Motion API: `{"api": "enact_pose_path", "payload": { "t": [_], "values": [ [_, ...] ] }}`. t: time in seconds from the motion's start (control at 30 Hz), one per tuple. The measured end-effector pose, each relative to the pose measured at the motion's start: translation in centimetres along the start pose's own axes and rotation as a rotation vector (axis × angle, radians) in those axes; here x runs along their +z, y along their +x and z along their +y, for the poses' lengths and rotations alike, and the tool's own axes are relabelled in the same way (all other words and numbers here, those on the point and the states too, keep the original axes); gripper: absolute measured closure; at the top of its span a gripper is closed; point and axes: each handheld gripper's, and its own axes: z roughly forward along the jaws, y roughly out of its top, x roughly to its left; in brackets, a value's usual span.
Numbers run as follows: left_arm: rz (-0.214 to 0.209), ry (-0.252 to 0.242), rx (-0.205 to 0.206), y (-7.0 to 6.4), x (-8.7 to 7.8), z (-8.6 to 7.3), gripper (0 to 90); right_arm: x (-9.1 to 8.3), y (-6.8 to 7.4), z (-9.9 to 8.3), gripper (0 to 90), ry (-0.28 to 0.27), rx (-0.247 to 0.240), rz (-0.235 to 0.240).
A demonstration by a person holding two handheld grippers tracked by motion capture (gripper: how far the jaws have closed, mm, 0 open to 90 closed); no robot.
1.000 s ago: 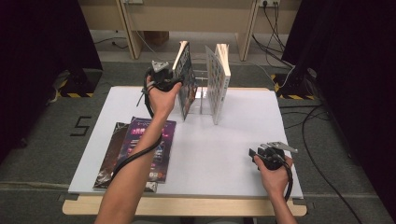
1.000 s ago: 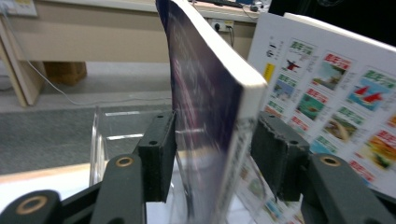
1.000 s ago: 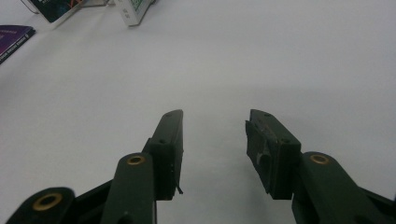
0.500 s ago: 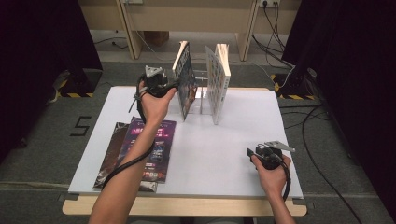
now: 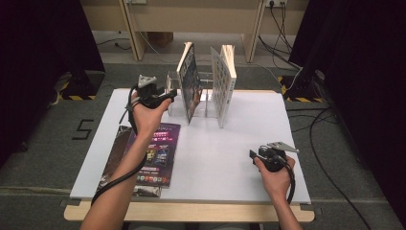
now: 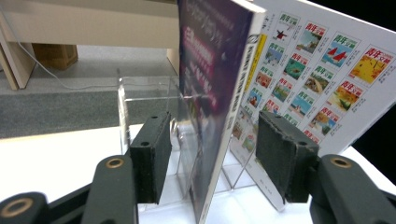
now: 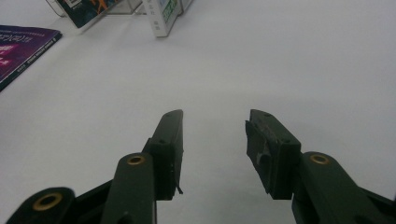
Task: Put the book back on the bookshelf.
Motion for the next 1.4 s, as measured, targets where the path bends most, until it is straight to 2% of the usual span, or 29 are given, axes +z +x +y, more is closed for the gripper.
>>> {"api": "enact_pose_path", "payload": {
  "t": [0.07, 0.2, 0.23, 0.4, 0.6, 0.67, 0.8, 0.83, 0.9, 1.0, 1.07, 1.1, 1.17, 1.27, 1.33, 1.4],
  "values": [
    [0.001, 0.006, 0.001, 0.4, -0.4, -0.3, 44.7, 0.1, 0.2, 0.1, 56.3, 0.001, -0.009, 0.005],
    [0.002, 0.035, -0.01, 1.5, -1.2, -1.4, 44.5, 0.2, 0.8, 0.3, 56.3, 0.005, 0.004, 0.013],
    [0.006, 0.045, -0.012, 1.8, -1.4, -1.8, 44.6, 0.3, 0.9, 0.4, 56.3, 0.005, -0.014, 0.013],
    [0.02, 0.076, -0.02, 3.3, -2.2, -3.1, 44.8, 0.6, 1.9, 0.7, 56.3, 0.012, -0.021, 0.029],
    [0.061, 0.108, -0.037, 5.9, -3.0, -4.5, 46.6, 1.1, 2.9, 1.2, 56.3, 0.015, -0.047, 0.047],
    [0.077, 0.129, -0.037, 6.8, -3.3, -5.0, 48.0, 1.2, 3.4, 1.3, 56.3, 0.022, -0.038, 0.055],
    [0.111, 0.178, -0.057, 8.9, -3.7, -6.3, 55.0, 1.7, 4.0, 1.5, 56.3, 0.028, -0.058, 0.069],
    [0.133, 0.203, -0.066, 9.9, -3.8, -6.9, 57.3, 1.8, 4.1, 1.6, 56.3, 0.029, -0.06, 0.071],
    [0.17, 0.225, -0.082, 11.2, -3.7, -7.7, 63.9, 2.1, 4.4, 1.6, 56.3, 0.036, -0.069, 0.078],
    [0.208, 0.264, -0.084, 12.9, -3.2, -8.6, 71.3, 2.3, 4.9, 1.6, 56.3, 0.043, -0.072, 0.086],
    [0.24, 0.295, -0.062, 13.8, -2.7, -9.1, 75.0, 2.4, 5.1, 1.5, 56.3, 0.045, -0.074, 0.088],
    [0.239, 0.302, -0.062, 14.1, -2.4, -9.3, 77.5, 2.5, 5.2, 1.5, 56.3, 0.05, -0.072, 0.09],
    [0.241, 0.321, -0.051, 14.4, -1.7, -9.5, 80.9, 2.5, 5.2, 1.4, 56.3, 0.051, -0.078, 0.091],
    [0.259, 0.337, -0.008, 14.4, -0.8, -9.5, 83.3, 2.5, 5.2, 1.4, 56.3, 0.055, -0.072, 0.092],
    [0.276, 0.333, 0.012, 14.6, -0.2, -9.2, 83.7, 2.4, 5.1, 1.5, 56.3, 0.052, -0.071, 0.09],
    [0.289, 0.326, 0.015, 14.9, 0.3, -8.9, 84.7, 2.3, 5.0, 1.5, 56.3, 0.047, -0.072, 0.091]
  ]
}}
